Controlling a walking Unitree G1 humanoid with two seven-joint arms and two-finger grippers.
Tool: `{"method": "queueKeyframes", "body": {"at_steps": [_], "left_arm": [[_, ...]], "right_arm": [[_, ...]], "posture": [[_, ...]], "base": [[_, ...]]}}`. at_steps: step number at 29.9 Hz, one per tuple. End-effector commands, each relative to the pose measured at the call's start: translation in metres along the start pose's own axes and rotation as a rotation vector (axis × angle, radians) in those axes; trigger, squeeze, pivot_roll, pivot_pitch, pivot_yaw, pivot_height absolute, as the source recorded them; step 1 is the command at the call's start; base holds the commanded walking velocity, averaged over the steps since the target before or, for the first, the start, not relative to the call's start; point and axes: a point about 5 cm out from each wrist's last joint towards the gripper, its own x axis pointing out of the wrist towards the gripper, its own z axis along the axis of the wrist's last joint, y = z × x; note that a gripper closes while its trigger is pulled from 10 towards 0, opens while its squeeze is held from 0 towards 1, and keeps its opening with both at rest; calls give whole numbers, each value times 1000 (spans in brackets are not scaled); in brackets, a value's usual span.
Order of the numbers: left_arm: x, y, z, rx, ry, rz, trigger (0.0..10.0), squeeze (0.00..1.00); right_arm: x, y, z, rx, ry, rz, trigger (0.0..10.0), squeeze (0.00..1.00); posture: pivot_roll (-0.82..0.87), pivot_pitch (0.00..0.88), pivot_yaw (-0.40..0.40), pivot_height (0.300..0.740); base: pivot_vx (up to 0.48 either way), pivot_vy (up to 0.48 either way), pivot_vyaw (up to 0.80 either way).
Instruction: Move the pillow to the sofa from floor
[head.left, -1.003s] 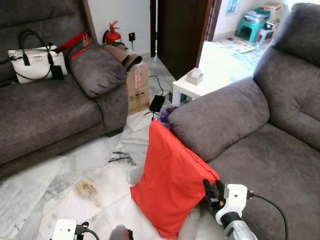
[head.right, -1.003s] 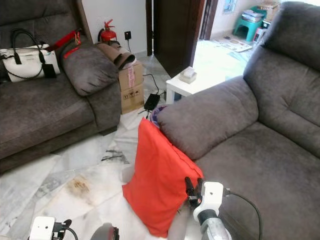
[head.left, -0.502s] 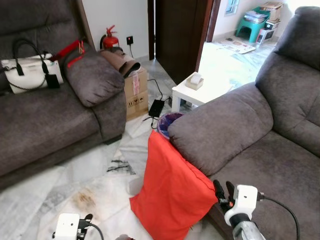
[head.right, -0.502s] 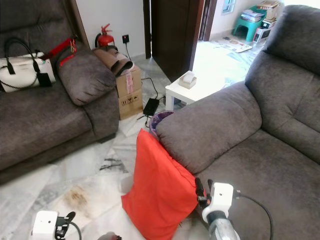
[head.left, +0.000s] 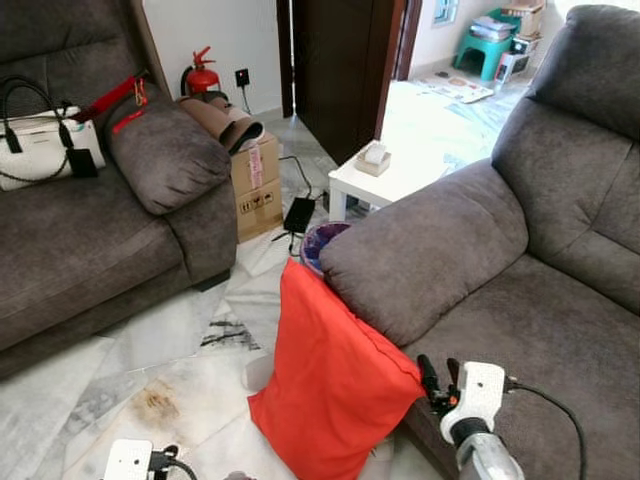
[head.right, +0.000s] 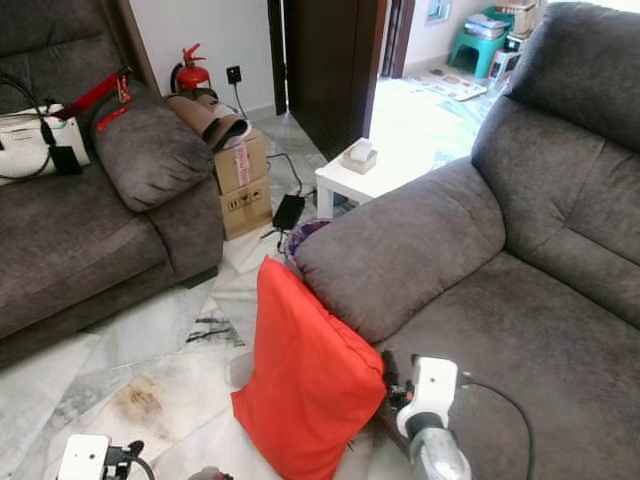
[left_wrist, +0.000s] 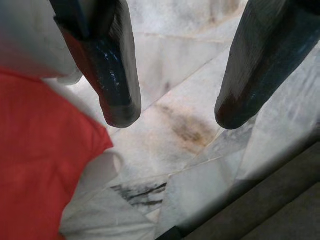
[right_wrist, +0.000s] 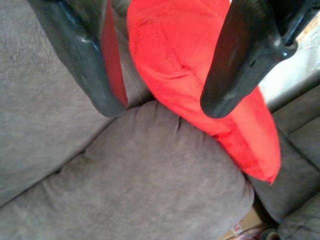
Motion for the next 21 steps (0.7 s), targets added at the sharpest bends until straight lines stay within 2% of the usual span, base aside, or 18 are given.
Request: {"method": "queueKeyframes", "body": {"at_steps": [1, 5, 9, 10, 11, 13, 21], "left_arm": [[-4, 5, -6, 15, 29, 7, 10000, 0], [-4, 6, -6, 18, 26, 9, 10000, 0], [-5, 8, -4, 26, 4, 7, 10000, 0], [-6, 8, -3, 27, -11, 6, 10000, 0], [-6, 8, -3, 27, -11, 6, 10000, 0], [-9, 9, -3, 32, -30, 4, 10000, 0], [-18, 11, 5, 53, -104, -5, 10000, 0]], "right_arm": [[2, 2, -2, 18, 26, 33, 10000, 1000], [4, 4, -3, -9, 49, 50, 10000, 1000], [12, 8, 3, -120, 67, 86, 10000, 1000], [15, 10, 8, -200, 65, 111, 10000, 1000], [15, 10, 8, -200, 65, 111, 10000, 1000], [17, 13, 10, -273, 71, 154, 10000, 1000], [25, 5, 26, -311, 50, 117, 10000, 1000]], "posture": [[127, 150, 20, 645], [136, 161, 24, 645], [166, 189, 37, 645], [170, 195, 40, 645], [170, 195, 40, 645], [180, 205, 43, 645], [212, 240, 62, 645]], "base": [[0, 0, 0], [0, 0, 0], [0, 0, 0], [0, 0, 0], [0, 0, 0], [0, 0, 0], [0, 0, 0]]}}
